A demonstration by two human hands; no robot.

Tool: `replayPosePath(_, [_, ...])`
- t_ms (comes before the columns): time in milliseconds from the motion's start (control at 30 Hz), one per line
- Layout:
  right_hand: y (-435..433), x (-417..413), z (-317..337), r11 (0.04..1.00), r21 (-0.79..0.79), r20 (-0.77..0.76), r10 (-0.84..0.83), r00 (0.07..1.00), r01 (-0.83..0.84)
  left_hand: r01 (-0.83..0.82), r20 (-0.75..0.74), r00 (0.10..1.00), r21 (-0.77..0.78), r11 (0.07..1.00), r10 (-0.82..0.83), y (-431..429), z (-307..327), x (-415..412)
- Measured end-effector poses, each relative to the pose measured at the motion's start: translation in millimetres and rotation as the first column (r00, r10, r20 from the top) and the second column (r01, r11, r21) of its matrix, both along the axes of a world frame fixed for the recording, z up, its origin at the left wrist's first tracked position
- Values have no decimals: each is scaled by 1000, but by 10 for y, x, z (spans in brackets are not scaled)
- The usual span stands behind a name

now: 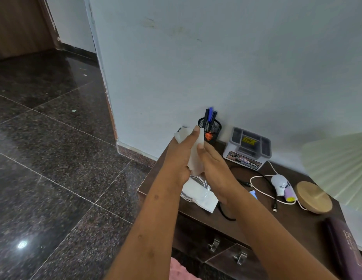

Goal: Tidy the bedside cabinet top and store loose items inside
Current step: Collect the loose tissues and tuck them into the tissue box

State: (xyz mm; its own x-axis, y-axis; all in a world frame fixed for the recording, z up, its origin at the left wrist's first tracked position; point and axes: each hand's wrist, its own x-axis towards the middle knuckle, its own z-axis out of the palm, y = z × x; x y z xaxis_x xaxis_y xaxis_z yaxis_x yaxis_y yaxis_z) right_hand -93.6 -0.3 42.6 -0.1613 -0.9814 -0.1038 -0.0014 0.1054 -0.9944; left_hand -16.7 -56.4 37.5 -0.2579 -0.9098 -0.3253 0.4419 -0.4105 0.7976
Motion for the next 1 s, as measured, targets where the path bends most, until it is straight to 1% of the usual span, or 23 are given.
replayPosePath(67, [3,0,-8,1000,5,2,-1,1000,1,-15,37,999,-20,1000,16,13,-12,-33])
replayPosePath(133, [-17,-46,9,999,16,14,-34,999,34,-21,6,1000,-30,999,21,8,-26,-41])
replayPosePath(200, [-29,-120,13,999,27,-17,-45,999,45,-20,-9,1000,-41,999,20,3,-35,-41])
replayPosePath(300, [-15,-180,-19,999,36,-52,37,998,-35,3,51,999,-67,998,0,32,-28,-69])
replayPosePath(367, [-6,-187,-40,996,42,-53,85,995,-83,17,51,999,-84,996,-13,53,-23,-107])
replayPosePath(433, [-13,-199,-62,998,21,-31,63,998,-62,23,57,998,-123,992,-16,76,-11,-137])
replayPosePath(567, [-27,-281,-66,998,25,20,-55,998,55,44,210,978,-273,961,14,128,9,-195])
replayPosePath(667, [-34,-381,-65,987,34,148,-162,976,158,56,325,943,-364,930,71,170,-7,-234])
replayPosePath(767, [-17,-497,-34,983,42,255,-183,950,178,111,459,879,-460,881,128,216,-13,-290])
replayPosePath(833, [-3,-574,-34,990,72,239,-137,961,124,155,532,835,-477,865,144,197,-61,-369])
replayPosePath(900, [20,-662,-42,992,112,171,-79,982,61,201,601,784,-479,854,153,185,-125,-475])
replayPosePath(933, [26,-718,-48,992,120,144,-57,988,40,233,612,781,-472,850,126,177,-155,-543])
replayPosePath(1000, [0,-870,-56,992,121,88,-35,995,24,318,609,793,-437,841,16,129,-199,-716])
